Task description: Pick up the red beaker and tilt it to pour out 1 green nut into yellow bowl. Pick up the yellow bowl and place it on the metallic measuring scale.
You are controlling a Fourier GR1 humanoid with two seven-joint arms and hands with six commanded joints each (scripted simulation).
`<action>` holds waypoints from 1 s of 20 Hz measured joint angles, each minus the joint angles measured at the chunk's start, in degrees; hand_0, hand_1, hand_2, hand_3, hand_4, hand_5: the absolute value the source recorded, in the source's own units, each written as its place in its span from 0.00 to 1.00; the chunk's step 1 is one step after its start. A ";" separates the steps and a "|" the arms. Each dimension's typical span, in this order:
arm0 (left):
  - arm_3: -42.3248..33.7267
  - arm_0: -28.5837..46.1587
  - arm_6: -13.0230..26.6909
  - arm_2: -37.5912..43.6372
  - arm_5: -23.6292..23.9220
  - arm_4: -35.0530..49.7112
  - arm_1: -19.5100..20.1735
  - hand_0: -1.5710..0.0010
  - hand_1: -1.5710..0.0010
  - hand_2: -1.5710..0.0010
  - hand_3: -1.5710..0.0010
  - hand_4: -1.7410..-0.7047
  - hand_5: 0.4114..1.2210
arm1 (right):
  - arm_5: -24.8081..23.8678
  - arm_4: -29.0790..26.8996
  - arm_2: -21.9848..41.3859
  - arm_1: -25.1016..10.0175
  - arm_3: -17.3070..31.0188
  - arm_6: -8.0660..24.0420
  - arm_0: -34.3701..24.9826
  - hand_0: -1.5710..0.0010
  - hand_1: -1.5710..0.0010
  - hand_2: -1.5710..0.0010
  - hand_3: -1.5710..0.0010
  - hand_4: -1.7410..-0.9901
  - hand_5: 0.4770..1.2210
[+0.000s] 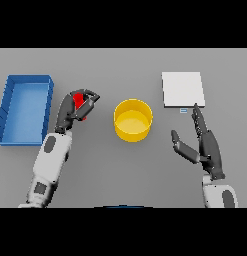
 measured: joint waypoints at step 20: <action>-14.52 -3.23 9.43 -15.22 -2.51 -9.83 9.71 0.01 0.01 0.01 0.01 0.01 0.87 | -1.41 3.87 1.71 0.18 -0.55 -0.88 -0.14 1.00 1.00 1.00 1.00 0.66 0.30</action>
